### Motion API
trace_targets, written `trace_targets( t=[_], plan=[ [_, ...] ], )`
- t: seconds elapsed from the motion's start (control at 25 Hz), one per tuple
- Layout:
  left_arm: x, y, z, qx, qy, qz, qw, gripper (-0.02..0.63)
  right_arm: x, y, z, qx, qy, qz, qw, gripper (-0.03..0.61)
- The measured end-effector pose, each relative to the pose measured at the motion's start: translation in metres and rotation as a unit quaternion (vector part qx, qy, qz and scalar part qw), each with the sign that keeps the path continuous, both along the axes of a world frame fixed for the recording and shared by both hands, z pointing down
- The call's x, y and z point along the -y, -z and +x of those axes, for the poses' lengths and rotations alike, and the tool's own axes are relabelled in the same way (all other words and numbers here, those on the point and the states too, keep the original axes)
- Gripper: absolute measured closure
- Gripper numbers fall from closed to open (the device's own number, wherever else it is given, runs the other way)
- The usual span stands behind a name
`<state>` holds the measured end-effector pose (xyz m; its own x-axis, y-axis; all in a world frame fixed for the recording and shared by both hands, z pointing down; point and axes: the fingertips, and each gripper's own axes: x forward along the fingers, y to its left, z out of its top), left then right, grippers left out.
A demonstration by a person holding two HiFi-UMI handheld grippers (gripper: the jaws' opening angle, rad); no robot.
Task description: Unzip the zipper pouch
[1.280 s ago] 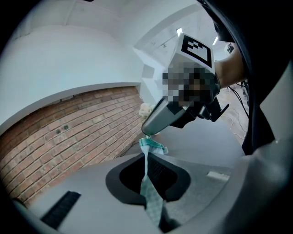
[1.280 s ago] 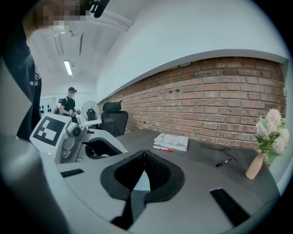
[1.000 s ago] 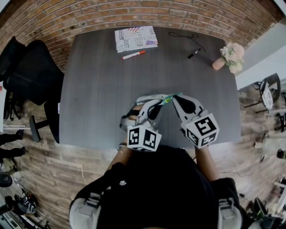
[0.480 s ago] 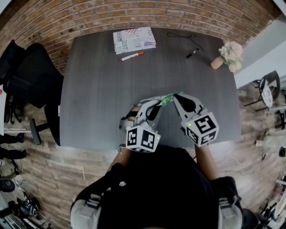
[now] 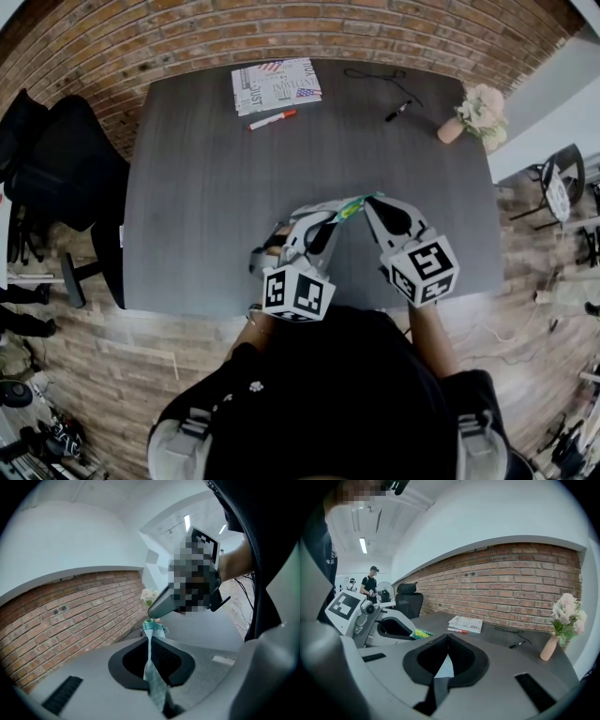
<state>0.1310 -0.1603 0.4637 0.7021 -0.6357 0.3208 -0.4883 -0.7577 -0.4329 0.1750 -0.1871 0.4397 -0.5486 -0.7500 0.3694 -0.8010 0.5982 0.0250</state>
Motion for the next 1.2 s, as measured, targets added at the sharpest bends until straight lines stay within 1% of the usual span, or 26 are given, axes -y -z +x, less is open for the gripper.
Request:
trace_targets(
  t=[0.28, 0.84, 1.2],
  plan=[
    [-0.004, 0.002, 0.006, -0.006, -0.007, -0.002, 1.0, 0.607, -0.002, -0.001, 0.013, -0.009, -0.017, 0.003, 1.0, 0.577],
    [-0.009, 0.006, 0.013, -0.016, -0.018, -0.009, 0.9997, 0.607, -0.003, -0.001, 0.03, -0.01, -0.041, 0.005, 0.999, 0.577],
    [-0.011, 0.005, 0.006, -0.025, -0.013, -0.015, 0.9995, 0.607, -0.004, -0.005, 0.031, -0.014, -0.048, -0.001, 0.999, 0.577]
  ],
)
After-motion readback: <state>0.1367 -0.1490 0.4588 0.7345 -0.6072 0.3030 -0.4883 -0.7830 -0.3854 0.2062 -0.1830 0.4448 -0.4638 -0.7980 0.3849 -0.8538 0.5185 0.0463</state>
